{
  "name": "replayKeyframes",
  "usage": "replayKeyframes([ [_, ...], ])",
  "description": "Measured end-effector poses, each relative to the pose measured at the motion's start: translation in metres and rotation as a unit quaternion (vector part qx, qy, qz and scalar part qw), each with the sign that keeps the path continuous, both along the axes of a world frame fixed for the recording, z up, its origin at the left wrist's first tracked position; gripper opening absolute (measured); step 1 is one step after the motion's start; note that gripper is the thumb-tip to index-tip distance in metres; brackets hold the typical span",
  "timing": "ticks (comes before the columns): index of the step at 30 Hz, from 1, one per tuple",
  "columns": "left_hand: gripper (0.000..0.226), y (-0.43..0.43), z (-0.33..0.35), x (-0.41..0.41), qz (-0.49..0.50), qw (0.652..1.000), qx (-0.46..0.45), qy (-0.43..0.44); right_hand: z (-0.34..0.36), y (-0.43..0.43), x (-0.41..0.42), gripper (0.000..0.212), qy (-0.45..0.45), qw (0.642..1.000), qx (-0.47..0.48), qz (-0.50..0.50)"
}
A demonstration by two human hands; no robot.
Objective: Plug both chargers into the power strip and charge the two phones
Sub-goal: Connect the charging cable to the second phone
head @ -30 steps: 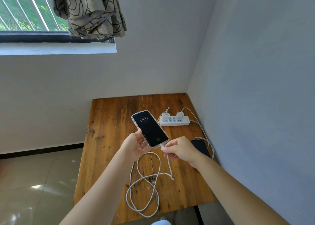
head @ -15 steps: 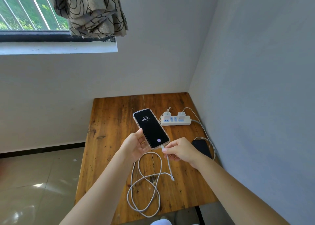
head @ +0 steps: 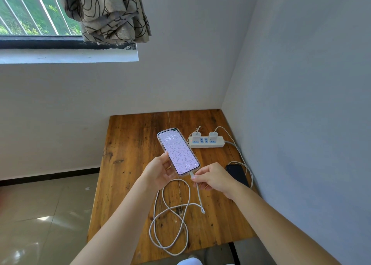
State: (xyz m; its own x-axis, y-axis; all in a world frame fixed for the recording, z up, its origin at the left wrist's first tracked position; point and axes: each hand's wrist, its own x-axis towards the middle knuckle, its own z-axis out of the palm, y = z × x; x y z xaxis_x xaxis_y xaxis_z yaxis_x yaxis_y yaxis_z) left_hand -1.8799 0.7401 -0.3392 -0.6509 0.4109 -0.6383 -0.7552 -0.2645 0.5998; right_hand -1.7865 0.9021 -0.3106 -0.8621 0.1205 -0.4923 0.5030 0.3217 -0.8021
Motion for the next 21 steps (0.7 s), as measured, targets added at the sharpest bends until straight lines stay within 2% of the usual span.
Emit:
replayKeyframes([
  [21,0.030,0.0012,-0.0022,0.0027,-0.003,1.000,-0.009,-0.003,-0.0057,0.0014,0.0013,0.010,-0.008,1.000,0.007,0.004],
])
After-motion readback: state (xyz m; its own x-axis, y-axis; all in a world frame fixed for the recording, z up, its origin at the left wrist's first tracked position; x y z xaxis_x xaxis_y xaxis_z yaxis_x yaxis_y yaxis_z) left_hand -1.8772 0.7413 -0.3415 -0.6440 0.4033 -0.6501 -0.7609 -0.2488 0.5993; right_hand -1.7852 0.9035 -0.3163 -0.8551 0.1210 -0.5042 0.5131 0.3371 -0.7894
